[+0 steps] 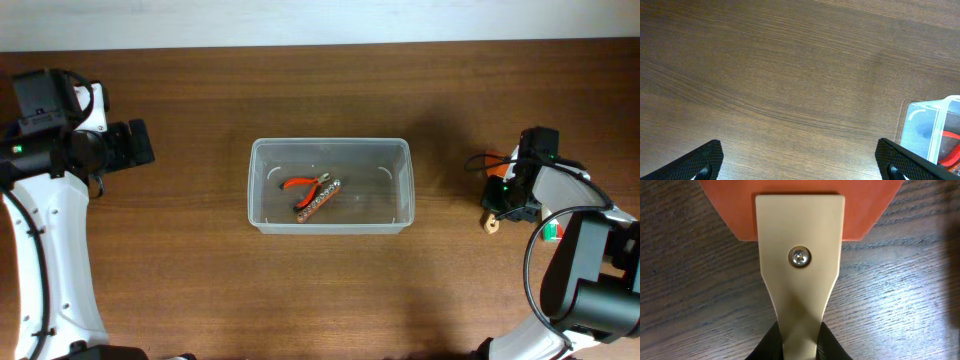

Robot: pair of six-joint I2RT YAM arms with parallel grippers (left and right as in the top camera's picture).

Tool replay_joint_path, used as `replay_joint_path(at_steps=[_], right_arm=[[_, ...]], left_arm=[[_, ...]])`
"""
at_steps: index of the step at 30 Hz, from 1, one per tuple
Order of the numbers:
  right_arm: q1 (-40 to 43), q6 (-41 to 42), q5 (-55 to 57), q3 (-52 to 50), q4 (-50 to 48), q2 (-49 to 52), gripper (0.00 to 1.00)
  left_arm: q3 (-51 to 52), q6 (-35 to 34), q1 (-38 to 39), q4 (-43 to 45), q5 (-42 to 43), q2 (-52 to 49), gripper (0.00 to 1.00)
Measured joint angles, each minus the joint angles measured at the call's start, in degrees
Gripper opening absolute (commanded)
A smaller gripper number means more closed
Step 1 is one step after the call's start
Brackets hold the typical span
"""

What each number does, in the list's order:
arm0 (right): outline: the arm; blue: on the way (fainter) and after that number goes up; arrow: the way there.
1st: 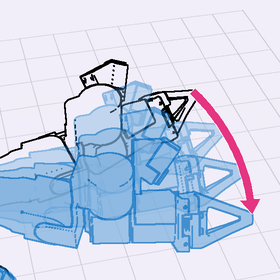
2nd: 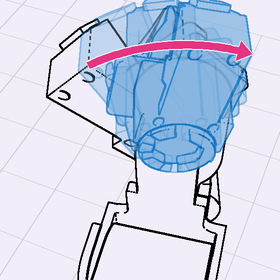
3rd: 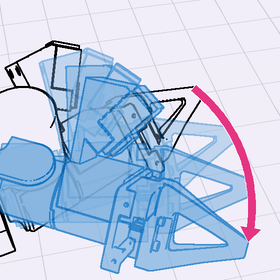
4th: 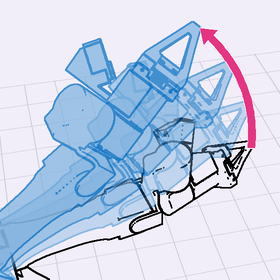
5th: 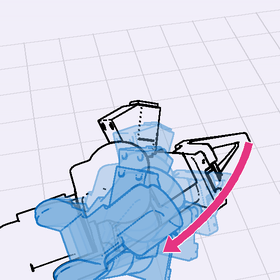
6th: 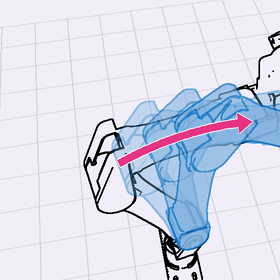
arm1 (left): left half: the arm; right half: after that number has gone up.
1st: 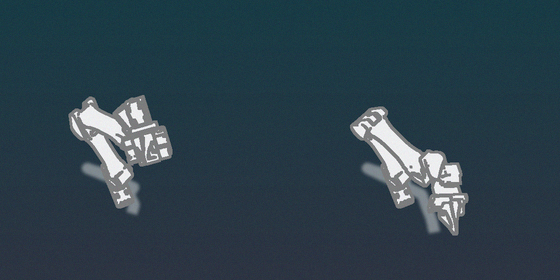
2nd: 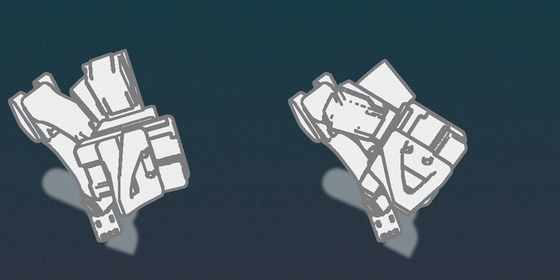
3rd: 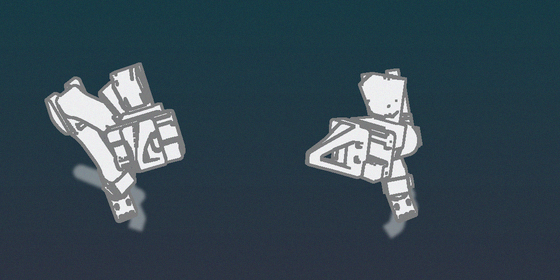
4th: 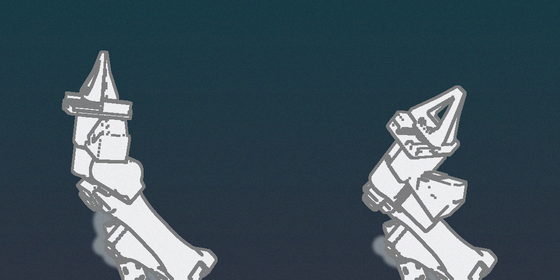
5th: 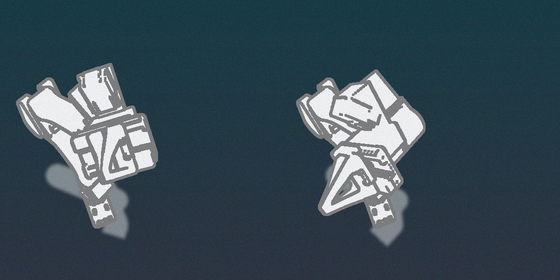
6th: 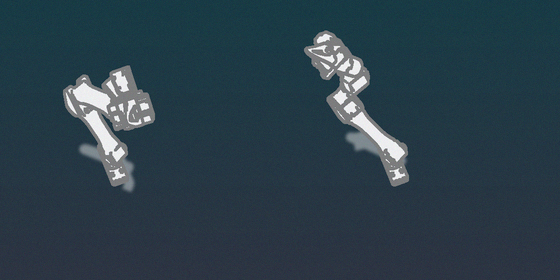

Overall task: Pack container
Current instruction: 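Carry the orange scraper into the container and lower it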

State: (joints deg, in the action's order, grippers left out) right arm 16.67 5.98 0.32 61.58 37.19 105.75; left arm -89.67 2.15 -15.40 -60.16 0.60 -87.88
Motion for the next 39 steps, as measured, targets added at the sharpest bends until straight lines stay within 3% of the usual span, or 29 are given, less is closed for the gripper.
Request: replay_joint_path(at_steps=[7, 24, 32, 39], right_arm=[[0.0, 0.04, 0.07, 0.0, -0.04, -0.07, 0.04], [-0.15, -0.04, 0.46, 2.47, 2.93, -0.04, 0.04], [-4.61, -5.66, 1.33, 24.87, 18.29, -1.42, 0.04], [-20.22, -23.89, 0.24, 48.72, 37.29, -5.95, 0.04]], left_arm=[[0.0, -0.02, 0.0, 0.0, -0.02, 0.0, 0.99], [0.0, 0.0, 0.0, 0.02, -0.2, 0.0, 0.99], [0.0, 0.63, 0.0, 0.13, -2.47, 0.0, 0.99], [0.0, 1.29, 0.0, 0.17, -3.02, 0.0, 0.99]])
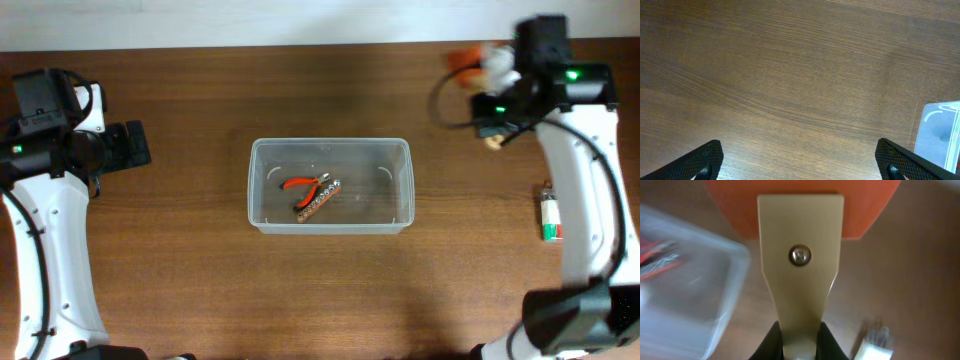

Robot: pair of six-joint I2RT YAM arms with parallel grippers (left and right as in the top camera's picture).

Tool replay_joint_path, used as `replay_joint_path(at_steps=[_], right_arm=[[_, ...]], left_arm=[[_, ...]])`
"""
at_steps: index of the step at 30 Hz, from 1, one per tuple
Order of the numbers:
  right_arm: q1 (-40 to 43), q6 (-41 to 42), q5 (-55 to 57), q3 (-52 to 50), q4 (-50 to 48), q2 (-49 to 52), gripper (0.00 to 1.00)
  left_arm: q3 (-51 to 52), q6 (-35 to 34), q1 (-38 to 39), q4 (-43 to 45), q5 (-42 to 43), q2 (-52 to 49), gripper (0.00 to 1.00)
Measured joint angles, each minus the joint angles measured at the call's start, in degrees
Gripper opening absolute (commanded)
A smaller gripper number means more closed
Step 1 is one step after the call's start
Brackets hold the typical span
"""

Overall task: Pack container
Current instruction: 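Carry the orange scraper into the container and lower it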

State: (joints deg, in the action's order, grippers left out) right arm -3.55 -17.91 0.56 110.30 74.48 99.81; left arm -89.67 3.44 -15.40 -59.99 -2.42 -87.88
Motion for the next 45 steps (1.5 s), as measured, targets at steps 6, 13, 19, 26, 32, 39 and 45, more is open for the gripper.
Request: replay_joint_path(at_steps=[6, 13, 19, 26, 32, 39, 45], right_arm=[[-16.35, -17.16, -2.19, 3.82, 6.21, -1.31, 0.04], [-24.0, -25.05, -2.67, 2.08, 6.14, 4.2, 0.04], [-24.13, -28.39, -3.28, -4.98, 1.9, 12.98, 0.04], [-24.13, -29.24, -3.28, -9.01, -0.85, 22.6, 0.05], [-24.13, -29.11, -3.52, -9.11, -0.96, 23.67, 0.72], [-24.06, -25.33, -3.72, -9.09, -0.13, 23.67, 0.74], [-23.8, -19.82, -2.08, -2.03, 5.68, 23.19, 0.75]], left_arm=[[0.0, 0.22, 0.0, -0.02, 0.0, 0.0, 0.99], [0.0, 0.22, 0.0, 0.0, 0.0, 0.0, 0.99], [0.0, 0.22, 0.0, 0.0, 0.0, 0.0, 0.99], [0.0, 0.22, 0.0, -0.26, 0.0, 0.0, 0.99], [0.0, 0.22, 0.0, -0.48, 0.0, 0.0, 0.99], [0.0, 0.22, 0.0, -0.5, 0.0, 0.0, 0.99], [0.0, 0.24, 0.0, -0.42, 0.02, 0.0, 0.99]])
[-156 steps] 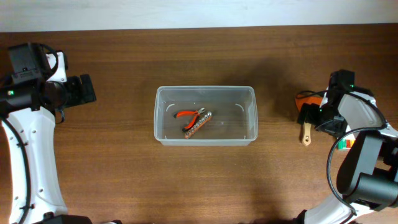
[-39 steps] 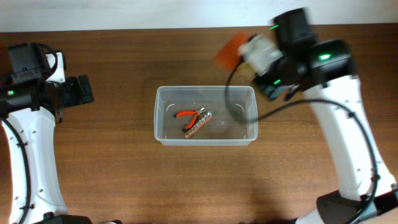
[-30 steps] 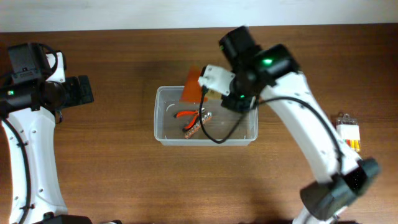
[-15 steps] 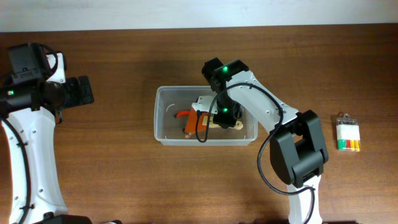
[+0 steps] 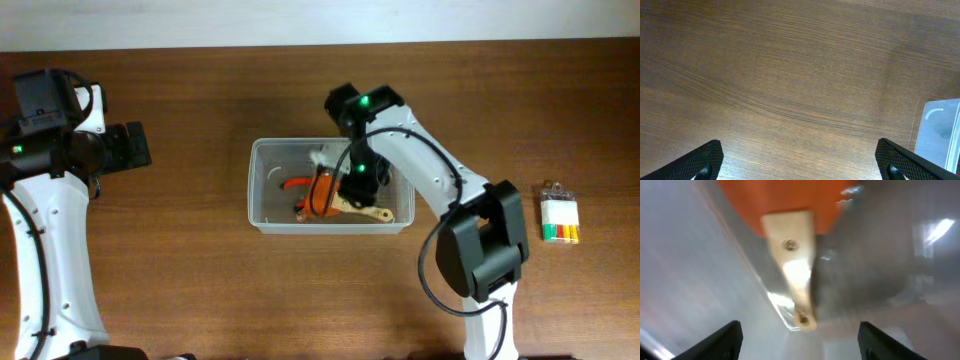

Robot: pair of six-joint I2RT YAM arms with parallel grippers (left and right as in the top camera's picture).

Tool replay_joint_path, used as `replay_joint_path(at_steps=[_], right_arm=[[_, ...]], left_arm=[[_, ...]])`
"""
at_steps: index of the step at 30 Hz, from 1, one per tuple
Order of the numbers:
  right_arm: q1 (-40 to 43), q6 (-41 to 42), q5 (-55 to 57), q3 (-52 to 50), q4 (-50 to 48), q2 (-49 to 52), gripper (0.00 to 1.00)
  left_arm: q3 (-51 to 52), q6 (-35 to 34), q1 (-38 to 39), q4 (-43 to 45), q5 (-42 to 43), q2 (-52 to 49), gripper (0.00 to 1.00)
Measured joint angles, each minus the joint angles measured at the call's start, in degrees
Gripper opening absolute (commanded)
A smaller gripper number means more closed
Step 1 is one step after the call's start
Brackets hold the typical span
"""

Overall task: Pack container
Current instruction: 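Carry the orange scraper into the container and lower it, then open the right gripper and withdraw it to the right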

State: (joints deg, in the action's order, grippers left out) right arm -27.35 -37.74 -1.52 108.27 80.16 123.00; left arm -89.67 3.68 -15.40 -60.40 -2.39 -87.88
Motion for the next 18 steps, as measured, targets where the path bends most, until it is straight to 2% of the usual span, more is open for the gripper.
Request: replay_joint_path(at_steps=[5, 8, 12, 15, 18], right_arm=[[2.67, 8.48, 7.34, 11.37, 1.66, -7.5, 0.81], [9.05, 15.61, 11.89, 16.35, 3.1, -15.93, 0.83], [25.22, 25.86, 15.61, 18.73, 8.17, -25.24, 0.84], [36.98, 32.0, 16.02, 18.8, 12.94, -26.84, 0.84], [46.62, 35.69, 13.66, 16.15, 13.46, -25.75, 0.84]], left_arm=[[0.0, 0.0, 0.0, 0.02, -0.02, 0.0, 0.99], [0.0, 0.0, 0.0, 0.04, -0.02, 0.0, 0.99], [0.0, 0.02, 0.0, 0.04, -0.02, 0.0, 0.99], [0.0, 0.15, 0.0, 0.17, -0.04, 0.0, 0.99], [0.0, 0.17, 0.0, 0.2, -0.02, 0.0, 0.99]])
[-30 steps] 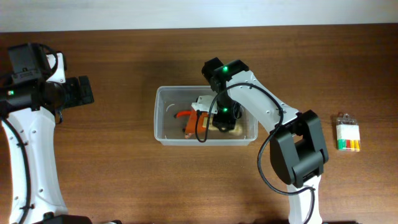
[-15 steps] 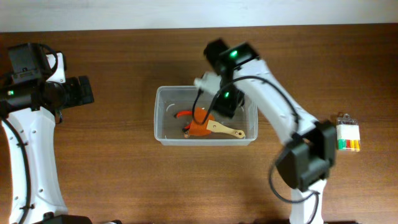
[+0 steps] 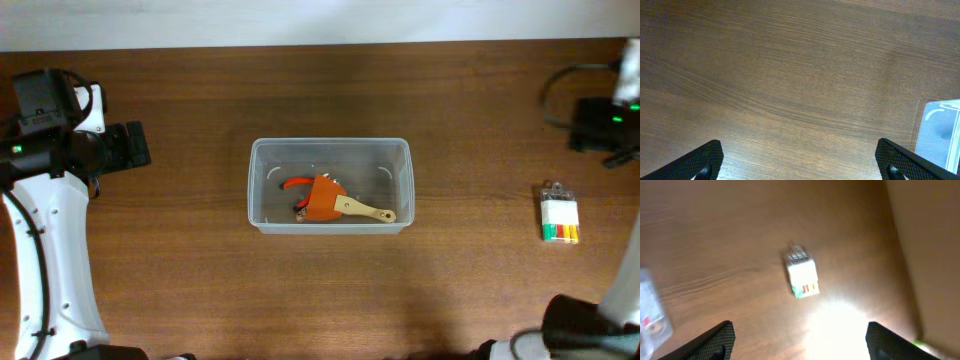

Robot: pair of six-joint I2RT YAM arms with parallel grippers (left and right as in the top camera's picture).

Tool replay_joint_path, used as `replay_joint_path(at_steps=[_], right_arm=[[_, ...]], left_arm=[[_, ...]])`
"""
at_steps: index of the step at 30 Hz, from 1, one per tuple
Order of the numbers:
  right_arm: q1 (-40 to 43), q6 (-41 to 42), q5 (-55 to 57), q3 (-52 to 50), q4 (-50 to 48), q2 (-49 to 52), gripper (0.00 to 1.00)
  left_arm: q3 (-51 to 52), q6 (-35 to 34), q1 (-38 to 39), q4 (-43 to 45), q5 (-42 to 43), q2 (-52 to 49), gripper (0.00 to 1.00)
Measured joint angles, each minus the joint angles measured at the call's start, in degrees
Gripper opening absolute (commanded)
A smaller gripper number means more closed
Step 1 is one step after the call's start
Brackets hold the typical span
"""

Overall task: Pack container
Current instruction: 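Open the right gripper and withdraw it to the right, then move the right gripper to the marker pack and grasp its top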

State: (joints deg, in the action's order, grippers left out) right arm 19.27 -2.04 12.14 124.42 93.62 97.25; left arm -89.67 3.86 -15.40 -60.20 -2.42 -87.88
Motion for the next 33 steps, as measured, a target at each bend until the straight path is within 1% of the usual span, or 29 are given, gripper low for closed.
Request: replay_joint_path(at_steps=[4, 8, 9, 12, 17, 21, 23, 24, 29, 33], right_arm=[[8.96, 0.15, -3.72, -7.58, -3.32, 1.53, 0.84], [13.97, -3.08, -6.21, -16.59, -6.19, 2.05, 0.85], [14.64, -4.04, -7.17, -18.1, -6.27, 2.21, 0.89], [15.32, -6.88, -11.21, -19.65, -5.95, 2.36, 0.94], [15.26, -7.5, -16.02, -19.76, -1.79, 0.74, 0.96], [15.26, -5.86, -17.31, -22.56, 1.11, -5.14, 0.99], [15.26, -5.16, -17.7, -25.88, 1.11, -10.03, 1.0], [15.26, -4.96, -17.84, -27.58, 1.03, -12.26, 0.99], [15.26, -3.96, -18.03, -39.56, -2.19, -24.5, 0.99], [15.26, -3.96, -16.52, -48.41, -8.2, -29.53, 0.99]], left_arm=[[0.02, 0.0, 0.0, 0.33, 0.0, 0.0, 0.99], [0.0, 0.0, 0.0, 1.11, 0.0, 0.0, 0.99], [0.0, 0.0, 0.0, 1.11, 0.0, 0.0, 0.99], [0.0, 0.0, 0.0, 1.11, 0.0, 0.0, 0.99], [0.02, 0.0, 0.0, 2.14, 0.0, 0.0, 0.99], [0.02, 0.0, 0.0, 3.76, 0.0, 0.0, 0.99], [0.04, 0.0, 0.0, 4.37, 0.0, 0.0, 0.99], [0.07, 0.0, 0.0, 4.57, 0.0, 0.0, 0.99], [0.13, 0.0, 0.0, 5.42, 0.0, 0.0, 0.99], [0.17, 0.0, 0.0, 5.62, 0.0, 0.0, 0.99]])
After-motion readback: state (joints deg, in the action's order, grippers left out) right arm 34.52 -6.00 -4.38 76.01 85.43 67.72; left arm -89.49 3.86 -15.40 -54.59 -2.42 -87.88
